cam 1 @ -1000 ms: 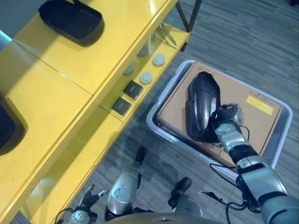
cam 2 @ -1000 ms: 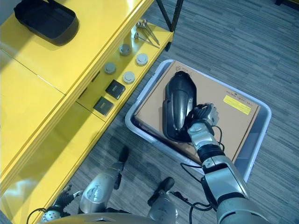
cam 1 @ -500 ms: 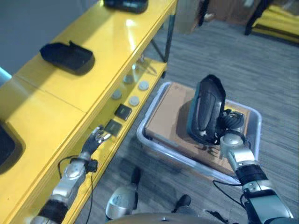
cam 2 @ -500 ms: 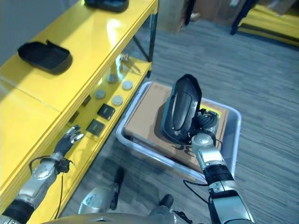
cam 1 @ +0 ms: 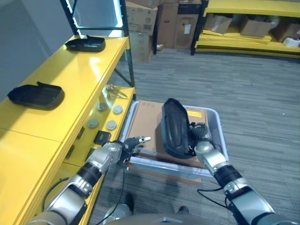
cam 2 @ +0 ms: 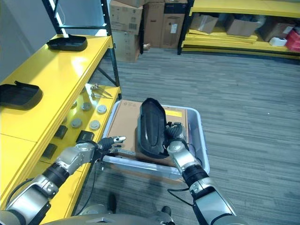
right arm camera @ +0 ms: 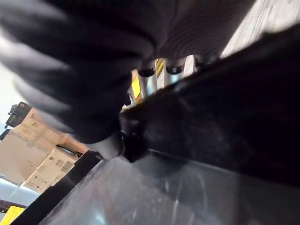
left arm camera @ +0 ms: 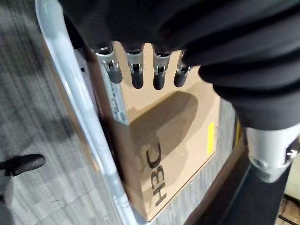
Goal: Move parts from the plastic box to the shelf.
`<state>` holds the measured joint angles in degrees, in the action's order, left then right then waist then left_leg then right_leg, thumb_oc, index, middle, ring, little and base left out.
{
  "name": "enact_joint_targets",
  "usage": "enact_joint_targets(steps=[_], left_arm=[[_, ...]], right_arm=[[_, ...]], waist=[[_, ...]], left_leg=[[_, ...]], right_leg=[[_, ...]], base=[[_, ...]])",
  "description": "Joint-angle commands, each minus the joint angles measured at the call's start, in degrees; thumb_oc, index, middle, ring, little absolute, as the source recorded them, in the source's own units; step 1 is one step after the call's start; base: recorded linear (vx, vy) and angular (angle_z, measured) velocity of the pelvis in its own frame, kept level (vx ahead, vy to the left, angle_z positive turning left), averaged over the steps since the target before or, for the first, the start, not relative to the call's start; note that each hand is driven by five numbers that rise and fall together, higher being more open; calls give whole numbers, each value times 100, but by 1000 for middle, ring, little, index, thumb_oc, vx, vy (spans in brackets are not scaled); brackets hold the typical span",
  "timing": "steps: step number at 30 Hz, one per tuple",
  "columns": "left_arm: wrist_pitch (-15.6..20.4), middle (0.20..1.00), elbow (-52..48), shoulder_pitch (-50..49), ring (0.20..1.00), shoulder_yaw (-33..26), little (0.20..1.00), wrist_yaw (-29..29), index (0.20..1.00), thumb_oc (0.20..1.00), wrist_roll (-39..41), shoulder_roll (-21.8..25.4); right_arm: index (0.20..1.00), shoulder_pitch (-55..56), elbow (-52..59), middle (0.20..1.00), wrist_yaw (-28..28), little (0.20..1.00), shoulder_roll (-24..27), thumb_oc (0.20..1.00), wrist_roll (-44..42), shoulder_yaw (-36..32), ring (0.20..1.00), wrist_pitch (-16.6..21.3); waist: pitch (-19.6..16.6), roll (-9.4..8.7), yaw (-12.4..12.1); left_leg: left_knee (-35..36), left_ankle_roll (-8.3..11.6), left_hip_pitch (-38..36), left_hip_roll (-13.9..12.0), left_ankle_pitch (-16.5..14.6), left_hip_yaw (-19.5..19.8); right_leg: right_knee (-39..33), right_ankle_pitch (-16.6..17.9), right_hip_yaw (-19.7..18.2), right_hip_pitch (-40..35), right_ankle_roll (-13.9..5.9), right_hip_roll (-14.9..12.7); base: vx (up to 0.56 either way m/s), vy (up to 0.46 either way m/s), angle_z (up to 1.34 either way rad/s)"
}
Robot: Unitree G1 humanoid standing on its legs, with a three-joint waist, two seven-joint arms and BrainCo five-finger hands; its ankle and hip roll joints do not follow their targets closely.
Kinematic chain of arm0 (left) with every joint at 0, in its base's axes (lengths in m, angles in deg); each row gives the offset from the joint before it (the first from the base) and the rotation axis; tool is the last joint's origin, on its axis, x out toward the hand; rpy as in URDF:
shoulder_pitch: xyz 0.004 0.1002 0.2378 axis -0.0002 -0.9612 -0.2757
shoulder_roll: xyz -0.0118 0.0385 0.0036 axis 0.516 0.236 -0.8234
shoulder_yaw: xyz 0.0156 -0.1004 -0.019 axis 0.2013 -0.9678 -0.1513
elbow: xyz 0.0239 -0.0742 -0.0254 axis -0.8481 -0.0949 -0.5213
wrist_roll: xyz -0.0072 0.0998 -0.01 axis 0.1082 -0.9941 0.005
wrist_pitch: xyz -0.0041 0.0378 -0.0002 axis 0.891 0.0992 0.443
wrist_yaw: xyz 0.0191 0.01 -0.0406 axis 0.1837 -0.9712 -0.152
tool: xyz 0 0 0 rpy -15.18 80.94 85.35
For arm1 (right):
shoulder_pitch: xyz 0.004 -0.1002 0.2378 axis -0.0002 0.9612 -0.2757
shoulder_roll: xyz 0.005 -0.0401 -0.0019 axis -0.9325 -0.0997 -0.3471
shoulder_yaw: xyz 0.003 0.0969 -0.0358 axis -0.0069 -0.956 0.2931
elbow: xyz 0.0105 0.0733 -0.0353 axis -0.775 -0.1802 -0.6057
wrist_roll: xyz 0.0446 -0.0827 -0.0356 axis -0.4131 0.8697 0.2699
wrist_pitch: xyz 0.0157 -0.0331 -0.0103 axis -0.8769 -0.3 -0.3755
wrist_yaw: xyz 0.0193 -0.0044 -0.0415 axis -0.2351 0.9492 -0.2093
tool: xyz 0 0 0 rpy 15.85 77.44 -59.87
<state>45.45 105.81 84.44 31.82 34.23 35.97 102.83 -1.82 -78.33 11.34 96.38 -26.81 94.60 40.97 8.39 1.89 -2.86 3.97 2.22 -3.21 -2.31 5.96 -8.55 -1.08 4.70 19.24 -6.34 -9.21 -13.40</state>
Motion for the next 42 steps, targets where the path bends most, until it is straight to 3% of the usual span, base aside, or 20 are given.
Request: enact_joint_targets(steps=[1, 6, 14, 17, 23, 31, 37, 42], left_arm=[[-200, 1000, 490, 310, 1000, 335, 1000, -105, 1000, 1000, -85, -137], [-107, 1000, 590, 433, 1000, 426, 1000, -22, 1000, 1000, 247, -287], [213, 1000, 308, 421, 1000, 520, 1000, -128, 1000, 1000, 1727, -649], [464, 1000, 178, 370, 1000, 441, 1000, -473, 1000, 1000, 2534, -787], [508, 1000, -35, 342, 1000, 190, 1000, -497, 1000, 1000, 2798, -786], [560, 1000, 33, 297, 1000, 67, 1000, -197, 1000, 1000, 2301, -799], [632, 1000, -69, 403, 1000, 387, 1000, 287, 1000, 1000, 1160, -640], [525, 1000, -391, 552, 1000, 751, 1000, 175, 1000, 1000, 810, -572]], right_arm=[[200, -669, -8, 200, -84, 200, 62, 200, 241, 143, 200, 219], [200, -657, -95, 200, -200, 200, -40, 200, 340, 287, 200, 238], [200, -779, -223, 200, -443, 200, -234, 200, 603, 635, 200, 201], [200, -837, -171, 200, -474, 200, -291, 200, 642, 758, 200, 119], [200, -938, -189, 200, -559, 200, -250, 200, 603, 840, 200, 98], [200, -877, -245, 200, -671, 200, -253, 200, 730, 830, 200, 119], [200, -867, -220, 200, -709, 200, -282, 200, 826, 856, 200, 155], [200, -1040, -128, 200, -864, 200, -316, 200, 971, 983, 200, 91]], waist=[[-362, 27, -263], [-408, 12, -223], [-456, 11, -211], [-458, 10, -215], [-465, 9, -275], [-480, 8, -279], [-458, 25, -254], [-436, 42, -232]], left_leg=[[-158, -13, 24, -221, -379, -270], [-189, 4, 42, -220, -397, -290], [-178, 41, 20, -219, -392, -266], [-165, 61, -3, -228, -383, -266], [-154, 81, -23, -240, -377, -237], [-169, 68, -39, -232, -397, -209], [-181, 55, -51, -212, -404, -182], [-157, 51, -82, -198, -390, -171]], right_leg=[[144, 52, -153, 202, -414, -277], [86, 74, -164, 183, -419, -286], [42, 91, -167, 143, -408, -285], [30, 91, -142, 113, -407, -291], [36, 67, -78, 65, -387, -285], [73, 39, -62, 53, -380, -296], [96, 36, -82, 55, -396, -291], [99, 40, -102, 42, -415, -288]], base=[[45, -3, -19], [29, -2, -8], [21, 4, 0], [0, 0, 0], [3, 0, -1], [11, 2, -1], [0, 0, 0], [0, 0, 0]])
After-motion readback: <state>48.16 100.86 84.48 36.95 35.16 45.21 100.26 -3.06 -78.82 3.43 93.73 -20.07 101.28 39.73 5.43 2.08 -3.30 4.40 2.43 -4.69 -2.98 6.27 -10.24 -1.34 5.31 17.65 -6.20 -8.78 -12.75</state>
